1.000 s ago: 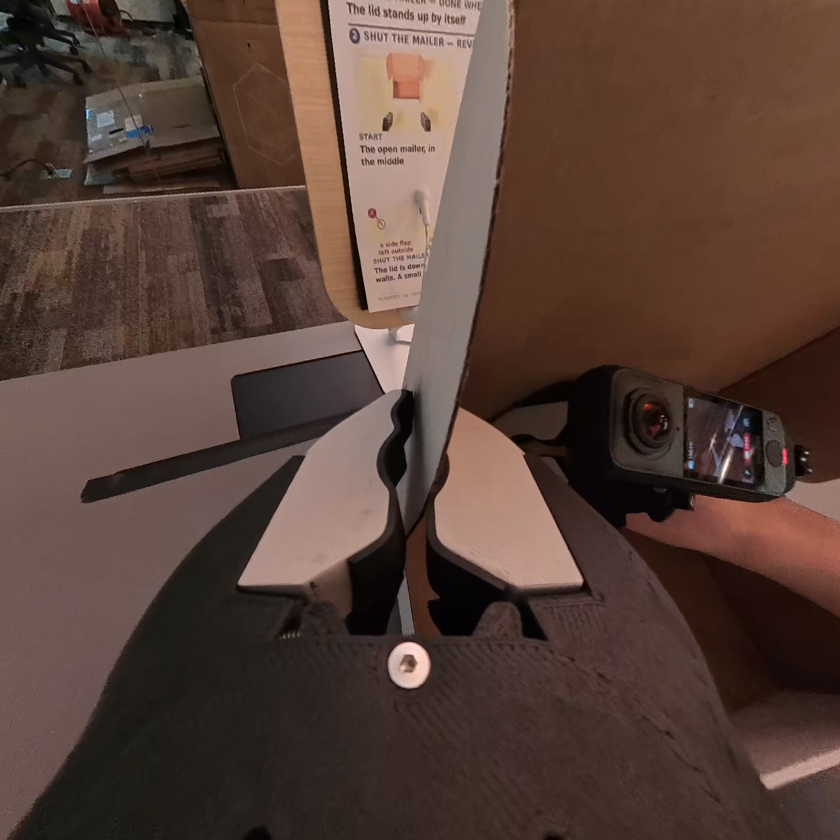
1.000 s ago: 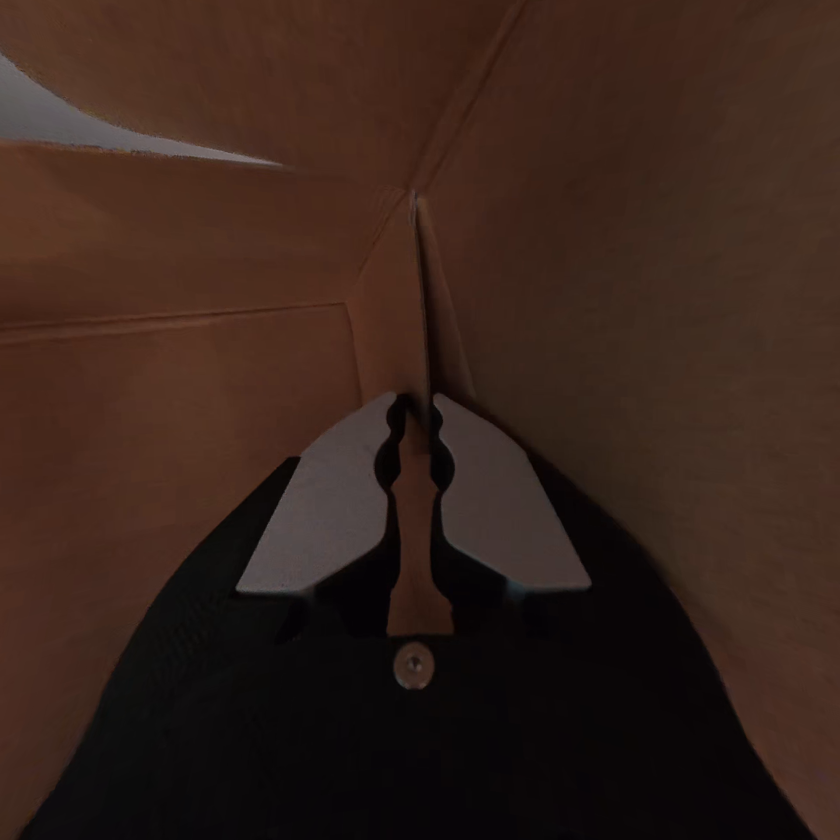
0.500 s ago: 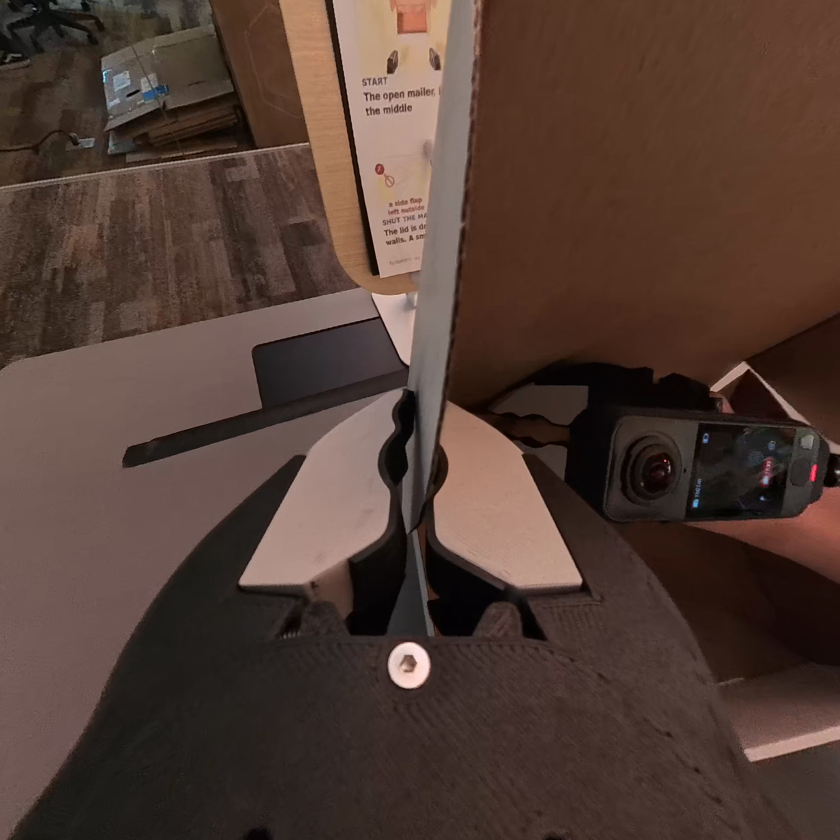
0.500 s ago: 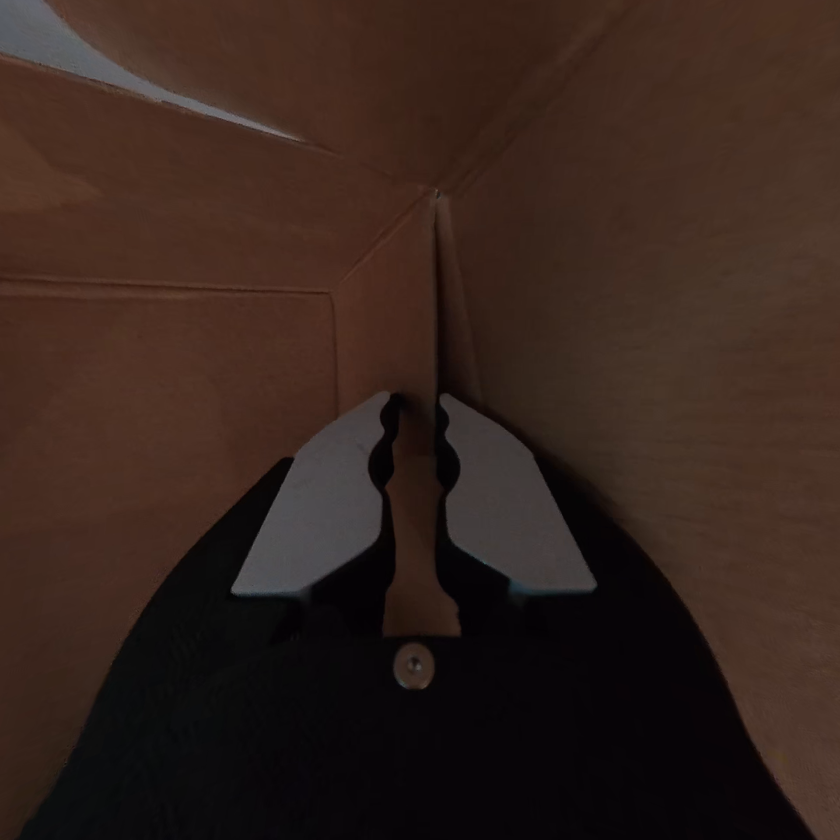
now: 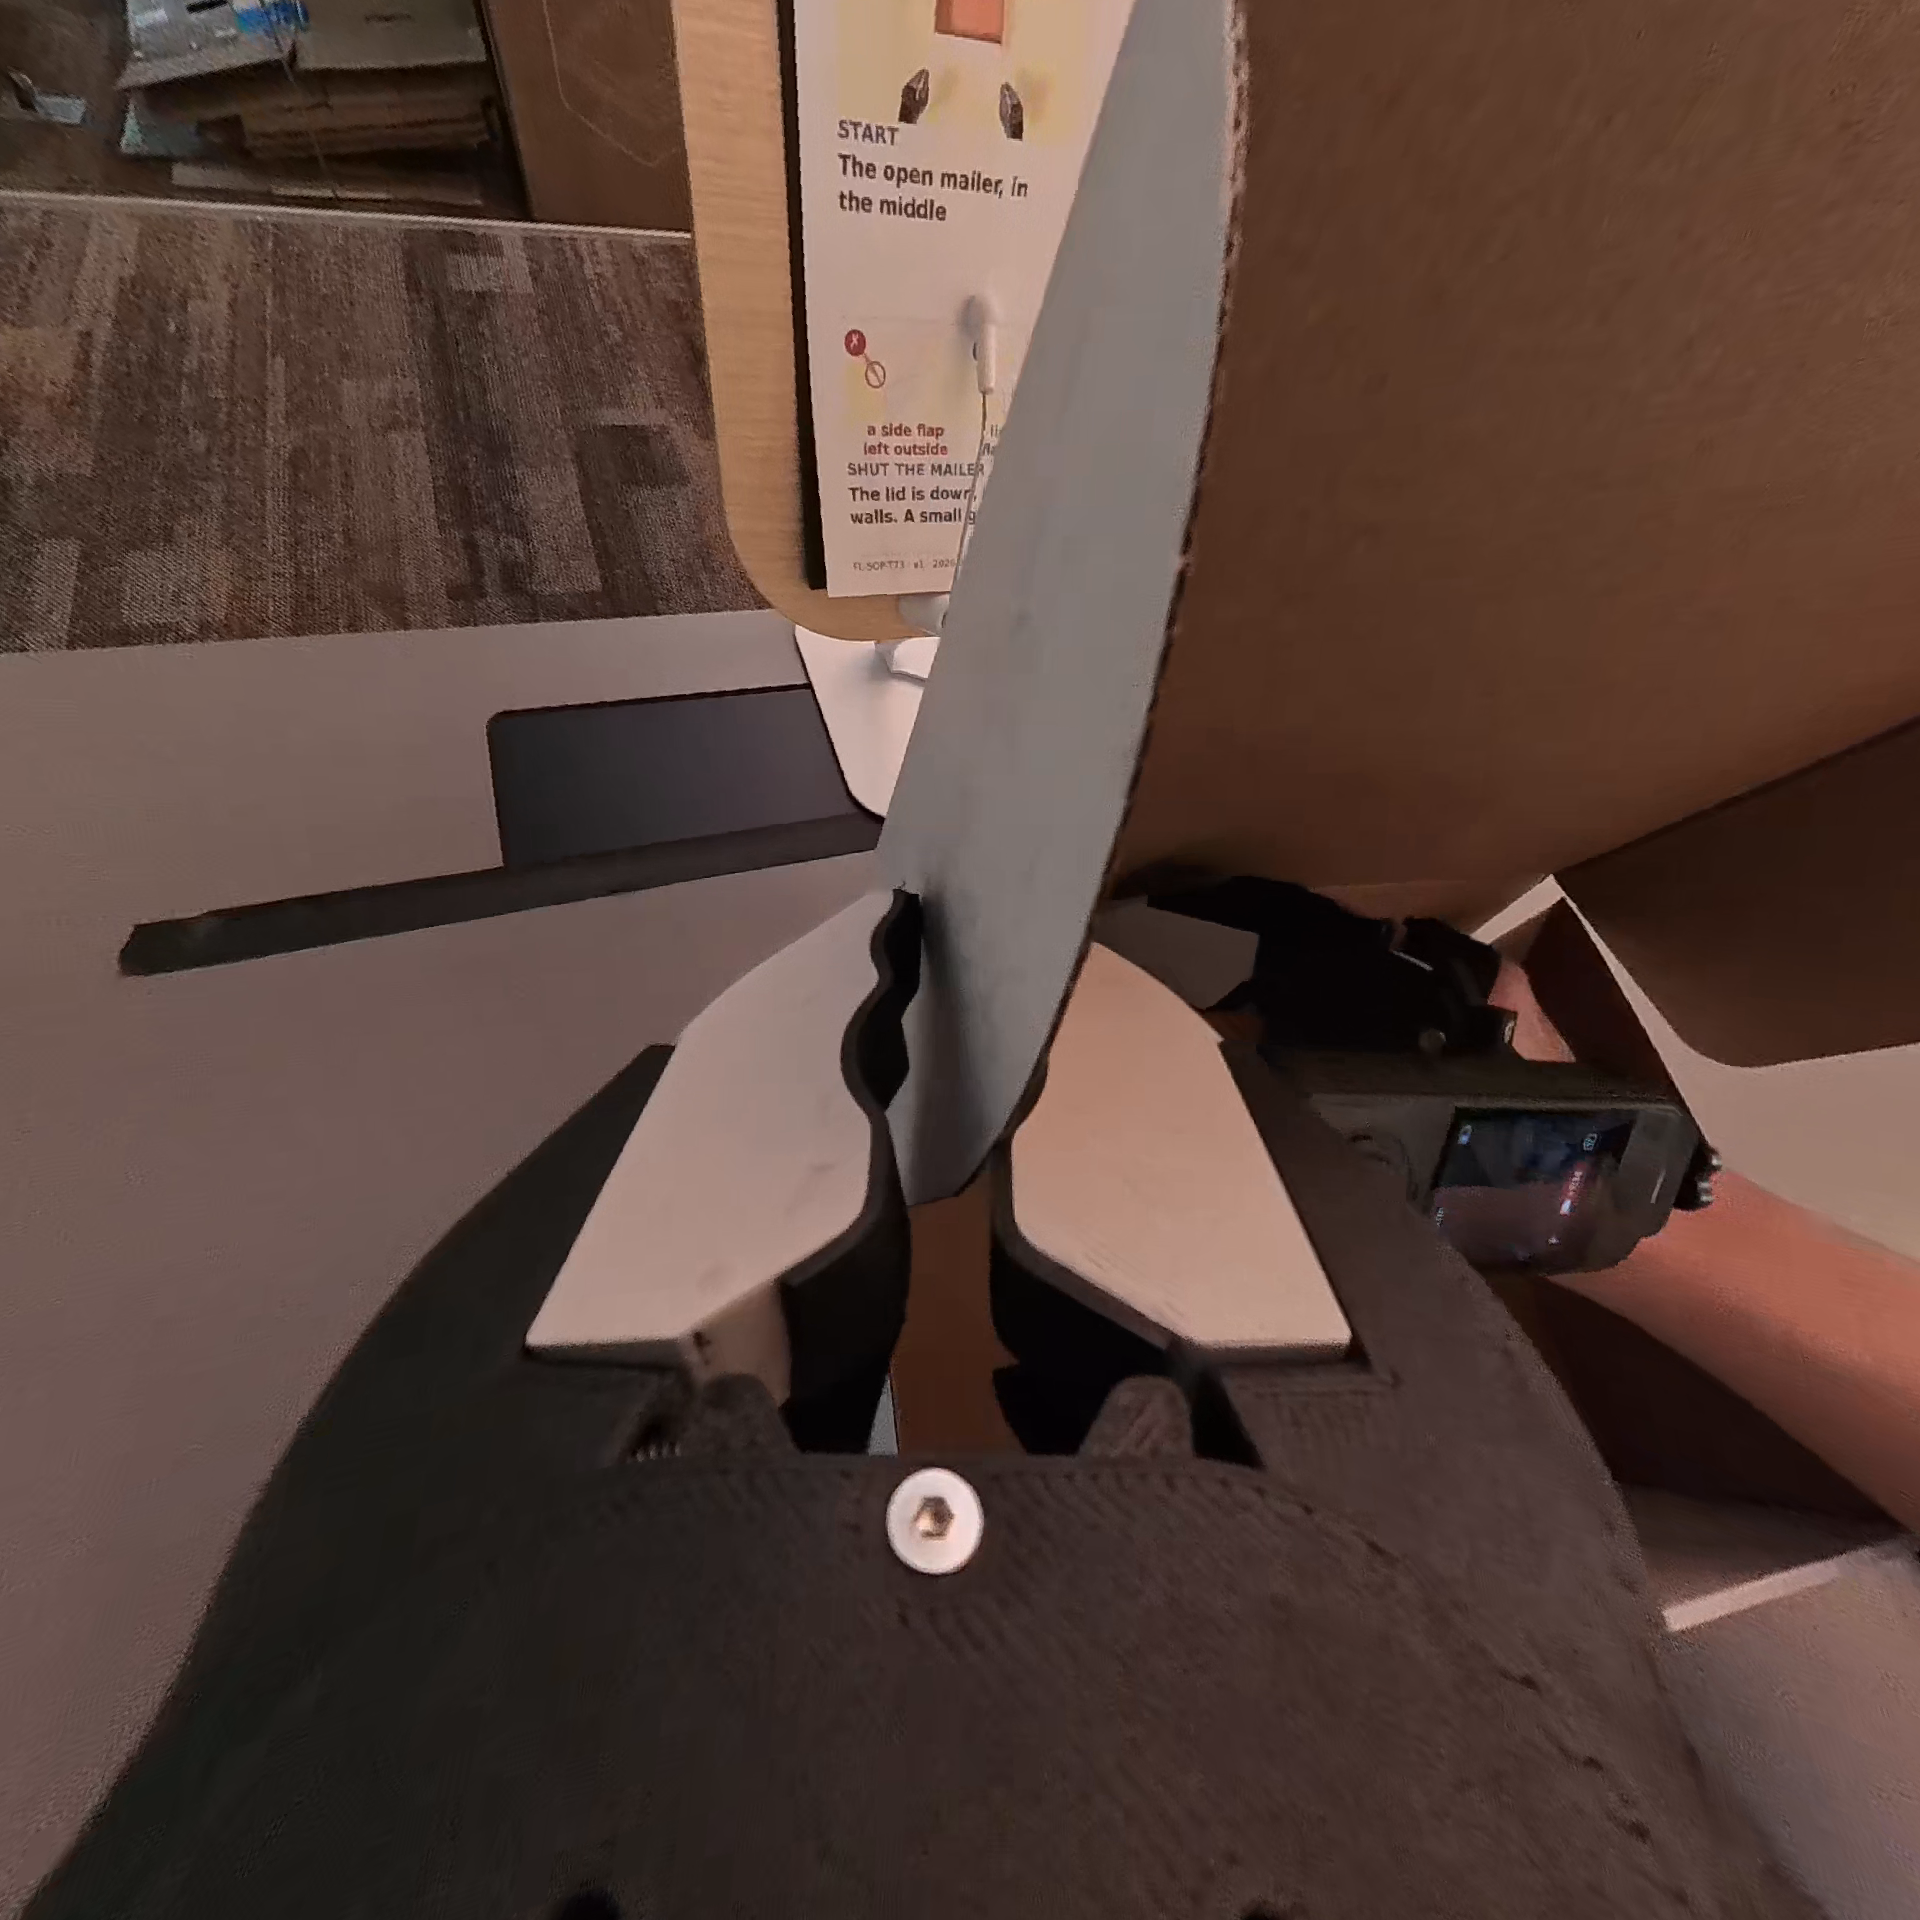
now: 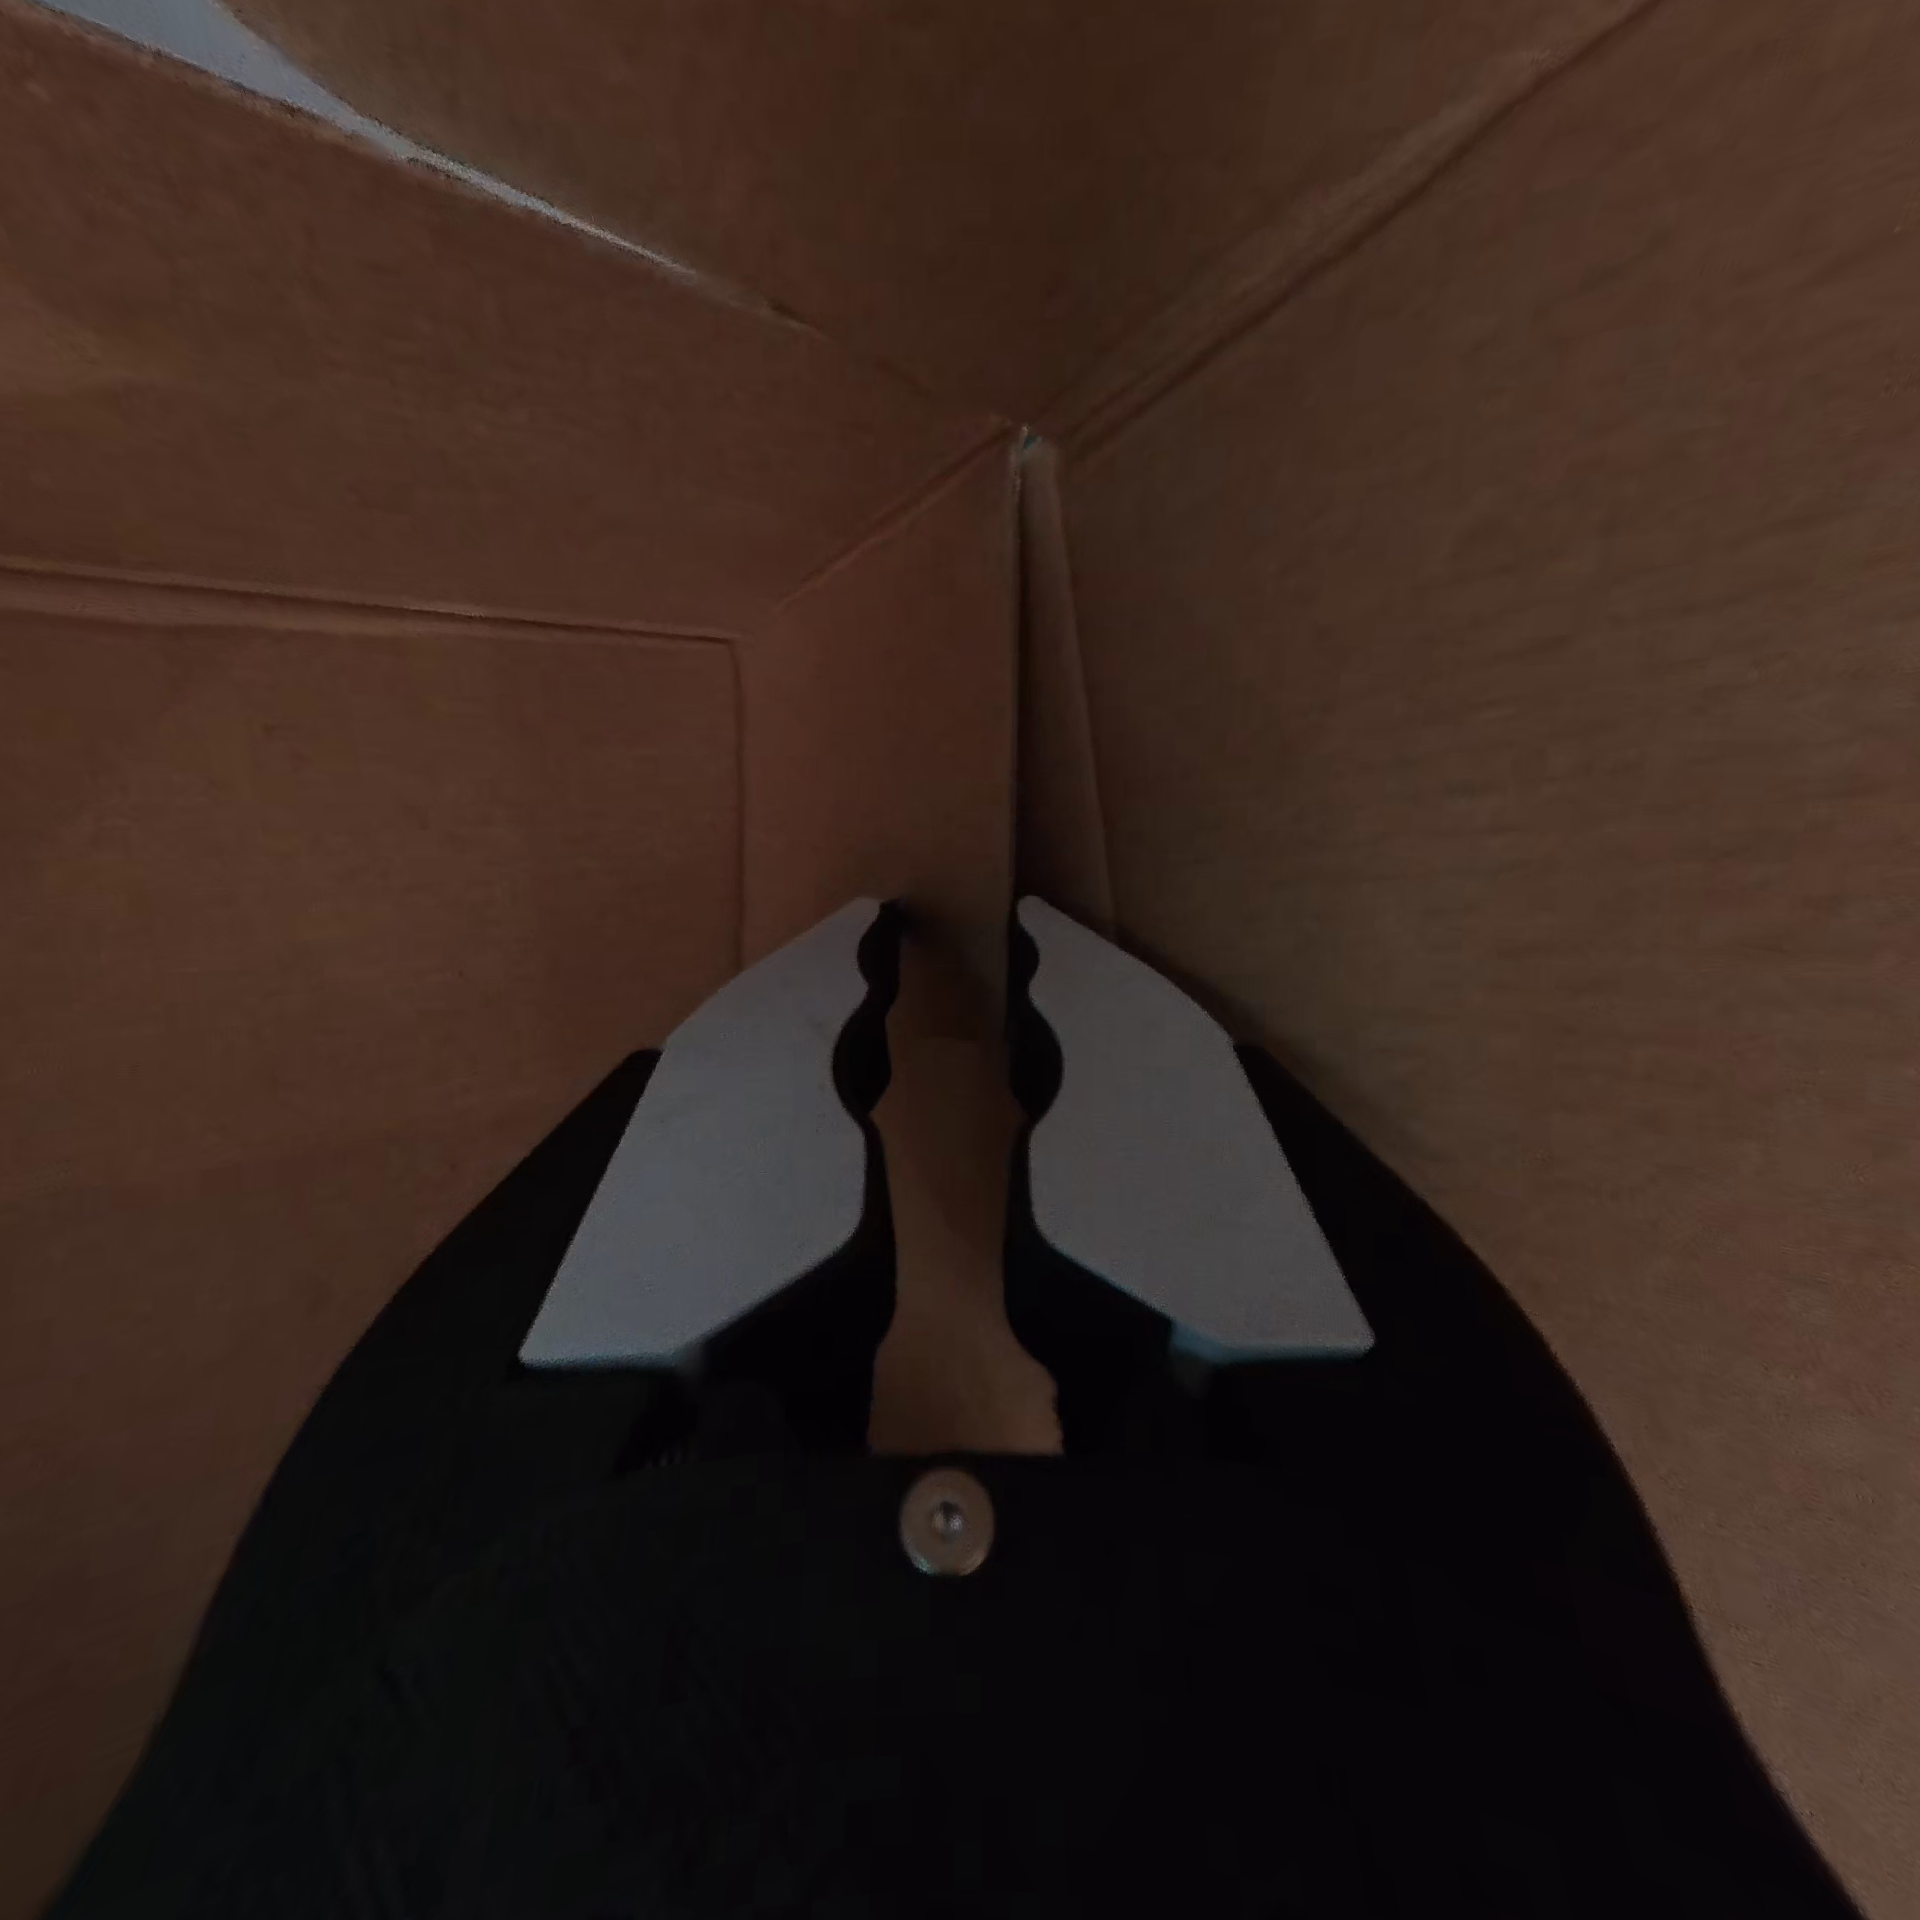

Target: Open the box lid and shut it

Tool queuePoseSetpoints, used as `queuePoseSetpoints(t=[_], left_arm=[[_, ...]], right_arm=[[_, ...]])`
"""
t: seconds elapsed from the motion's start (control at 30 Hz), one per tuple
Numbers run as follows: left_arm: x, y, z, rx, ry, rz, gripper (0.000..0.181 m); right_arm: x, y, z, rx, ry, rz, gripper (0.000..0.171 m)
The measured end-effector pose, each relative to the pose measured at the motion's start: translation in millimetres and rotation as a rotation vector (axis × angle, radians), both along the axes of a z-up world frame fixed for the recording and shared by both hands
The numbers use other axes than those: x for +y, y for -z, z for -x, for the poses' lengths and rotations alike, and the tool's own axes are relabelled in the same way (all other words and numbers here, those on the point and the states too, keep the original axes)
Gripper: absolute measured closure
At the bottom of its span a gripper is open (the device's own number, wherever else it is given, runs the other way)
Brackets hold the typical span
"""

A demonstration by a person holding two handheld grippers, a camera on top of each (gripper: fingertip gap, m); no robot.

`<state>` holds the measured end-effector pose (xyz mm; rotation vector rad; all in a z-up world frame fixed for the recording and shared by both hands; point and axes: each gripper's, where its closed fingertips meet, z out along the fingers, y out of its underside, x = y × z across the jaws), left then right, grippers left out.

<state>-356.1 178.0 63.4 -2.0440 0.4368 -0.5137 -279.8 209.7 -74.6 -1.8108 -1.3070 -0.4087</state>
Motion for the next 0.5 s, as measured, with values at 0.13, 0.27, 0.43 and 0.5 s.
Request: queuePoseSetpoints(t=[0.13, 0.27, 0.43, 0.5], left_arm=[[1, -3, 0, -0.012, -0.005, -0.013, 0.173], [-3, -6, -3, -0.022, 0.003, -0.009, 0.171], [-7, -5, -3, 0.011, -0.011, -0.002, 0.170], [-9, -6, -3, 0.013, -0.013, -0.002, 0.170]], right_arm=[[1, -2, -2, -0.001, 0.000, -0.018, 0.150], [0, -5, -3, 0.011, -0.005, -0.027, 0.151], [-2, -3, 1, -0.001, -0.016, -0.038, 0.151], [-2, -4, 1, 0.005, -0.016, -0.044, 0.151]])
